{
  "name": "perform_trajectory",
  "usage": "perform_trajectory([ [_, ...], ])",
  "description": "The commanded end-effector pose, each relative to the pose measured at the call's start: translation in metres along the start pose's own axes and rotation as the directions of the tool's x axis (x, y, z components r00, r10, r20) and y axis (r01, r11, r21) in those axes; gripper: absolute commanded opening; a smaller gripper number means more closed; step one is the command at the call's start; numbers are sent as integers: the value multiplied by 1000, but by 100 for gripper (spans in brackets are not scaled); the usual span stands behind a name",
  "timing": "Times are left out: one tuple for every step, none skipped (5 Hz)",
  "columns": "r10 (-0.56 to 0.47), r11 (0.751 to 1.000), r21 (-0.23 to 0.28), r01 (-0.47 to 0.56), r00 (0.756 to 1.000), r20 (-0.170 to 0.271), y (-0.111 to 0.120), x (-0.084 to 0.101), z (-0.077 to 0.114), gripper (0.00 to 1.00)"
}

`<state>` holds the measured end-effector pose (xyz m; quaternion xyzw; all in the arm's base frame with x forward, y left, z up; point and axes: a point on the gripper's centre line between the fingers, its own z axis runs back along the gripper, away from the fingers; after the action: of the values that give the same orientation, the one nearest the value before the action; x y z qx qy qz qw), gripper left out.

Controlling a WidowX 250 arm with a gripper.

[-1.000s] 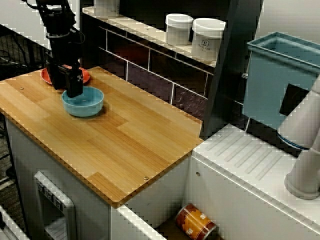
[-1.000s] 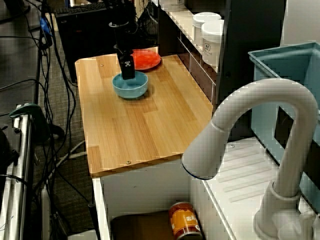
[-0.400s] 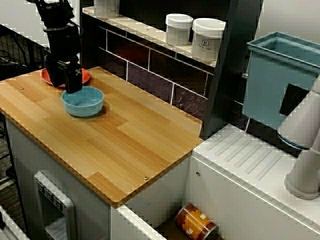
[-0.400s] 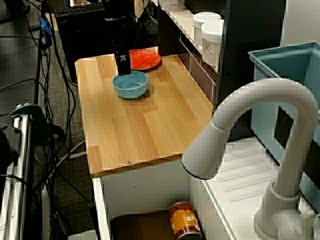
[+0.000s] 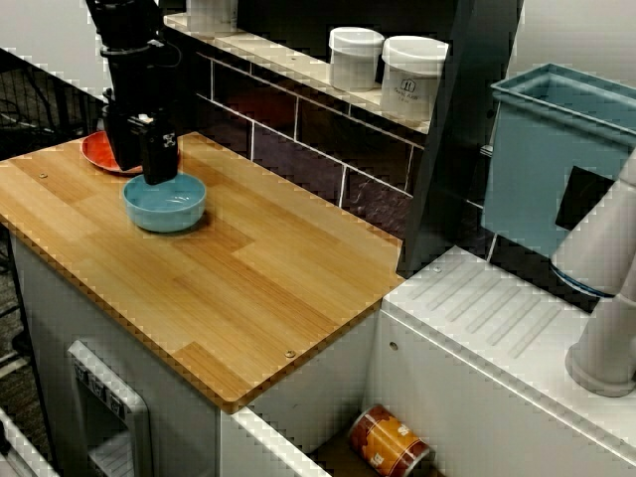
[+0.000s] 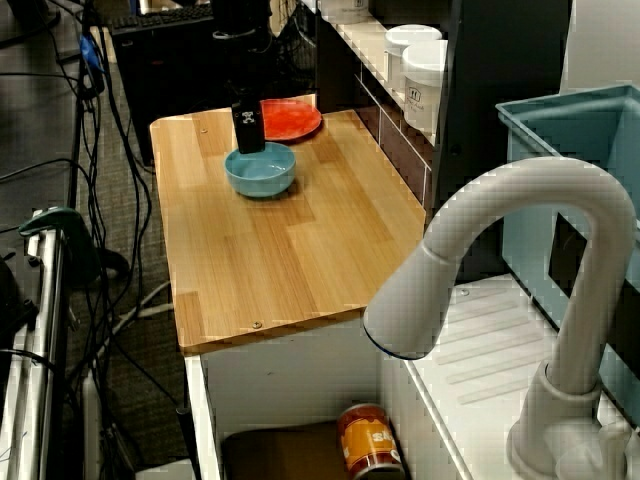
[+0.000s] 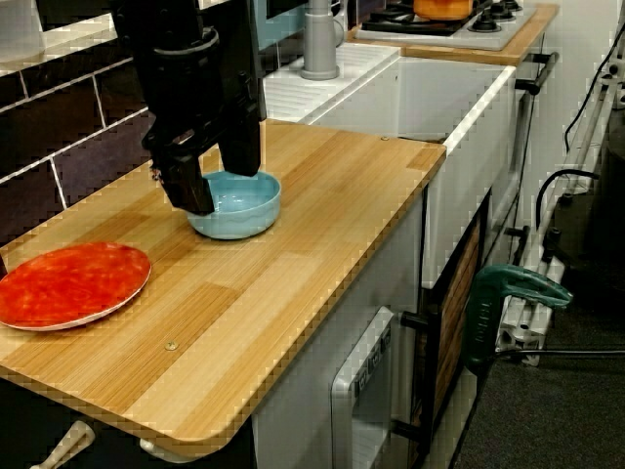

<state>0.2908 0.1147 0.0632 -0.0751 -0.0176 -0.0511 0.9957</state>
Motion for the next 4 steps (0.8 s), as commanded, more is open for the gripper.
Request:
perform_trajectory([
  [52, 997, 56, -60, 990, 132, -7, 42, 25, 100],
  [49, 996, 62, -59, 988, 147, -8, 62, 27, 100],
  [56, 995, 78, -68, 987, 151, -6, 73, 16, 100],
  [49, 993, 97, -64, 989, 142, -8, 70, 5, 100],
])
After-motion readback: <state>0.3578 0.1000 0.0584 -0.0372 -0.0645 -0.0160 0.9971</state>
